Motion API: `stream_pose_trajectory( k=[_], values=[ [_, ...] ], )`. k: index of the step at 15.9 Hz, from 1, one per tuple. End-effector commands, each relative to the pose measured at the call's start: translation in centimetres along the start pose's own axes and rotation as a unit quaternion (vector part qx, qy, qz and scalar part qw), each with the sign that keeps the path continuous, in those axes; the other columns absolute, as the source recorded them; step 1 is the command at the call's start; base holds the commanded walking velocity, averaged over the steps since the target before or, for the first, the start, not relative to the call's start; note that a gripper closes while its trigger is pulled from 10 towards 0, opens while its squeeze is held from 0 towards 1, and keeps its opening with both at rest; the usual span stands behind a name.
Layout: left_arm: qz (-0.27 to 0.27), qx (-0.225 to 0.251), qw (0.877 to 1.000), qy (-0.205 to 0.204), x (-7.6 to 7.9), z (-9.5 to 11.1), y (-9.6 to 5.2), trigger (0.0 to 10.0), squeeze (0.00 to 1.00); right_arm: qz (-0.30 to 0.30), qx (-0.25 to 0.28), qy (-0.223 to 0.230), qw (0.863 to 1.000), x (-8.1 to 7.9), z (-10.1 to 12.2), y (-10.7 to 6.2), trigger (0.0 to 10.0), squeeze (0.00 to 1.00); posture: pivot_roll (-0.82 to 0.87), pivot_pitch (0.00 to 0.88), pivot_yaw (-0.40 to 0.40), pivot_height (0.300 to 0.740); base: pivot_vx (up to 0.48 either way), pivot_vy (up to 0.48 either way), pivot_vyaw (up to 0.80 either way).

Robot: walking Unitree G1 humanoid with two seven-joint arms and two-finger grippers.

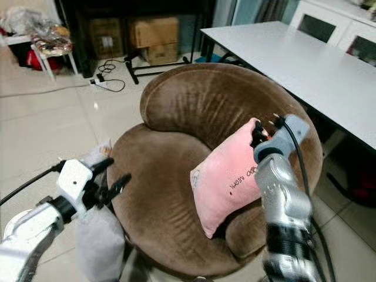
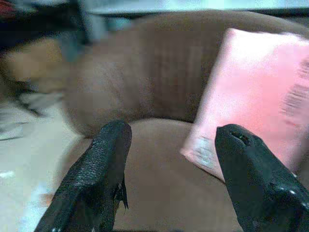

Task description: Move the pillow to the sofa from floor

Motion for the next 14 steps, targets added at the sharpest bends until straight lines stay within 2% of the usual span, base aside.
stream_pose_trajectory(
  k=[1,3,4,6,9,14],
  values=[
    [0.033,-0.002,0.999,0.017,-0.8,-0.1,-0.2,10.0,0.0,0.028,-0.003,-0.019,0.999,-0.8,-0.4,-0.6,10.0,0.0,0.04,0.0,-0.069,0.74,0.0,0.0,0.0],
    [0.082,-0.002,0.996,0.017,-1.7,-0.4,-0.3,10.0,0.0,0.035,-0.038,-0.108,0.993,-0.7,-2.7,-1.9,10.0,0.0,0.04,0.0,-0.072,0.74,0.0,0.0,0.0],
    [0.092,0.004,0.996,0.018,-1.8,-0.2,-0.2,10.0,0.0,0.047,-0.053,-0.126,0.989,-1.1,-3.9,-2.4,10.0,0.0,0.04,0.0,-0.075,0.74,0.0,0.0,0.0],
    [0.095,0.007,0.995,0.018,-1.8,0.0,-0.2,10.0,0.0,0.042,-0.067,-0.121,0.99,-1.0,-4.6,-2.5,10.0,0.0,0.04,0.0,-0.077,0.74,0.0,0.0,0.0],
    [0.11,0.013,0.994,0.018,-1.8,0.1,-0.2,10.0,0.0,0.045,-0.075,-0.141,0.986,-0.8,-5.3,-2.7,10.0,0.0,0.05,0.0,-0.088,0.74,0.0,0.0,0.0],
    [0.121,0.016,0.992,0.015,-1.7,0.0,-0.4,10.0,0.0,0.058,-0.08,-0.153,0.983,-1.5,-5.6,-2.6,10.0,0.0,0.05,0.0,-0.103,0.74,0.0,0.0,0.0]
  ],
)
Point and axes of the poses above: a point about 5 cm out from each wrist's last joint towards the gripper, its own y axis pointing out of the wrist towards the gripper, its own z axis along the axis of the wrist's last joint, x = y × z, the point moved 6 cm from there along y, pointing out of the wrist towards the gripper, and after that the axes turned 2 degrees about -y, right-handed, at the moved point
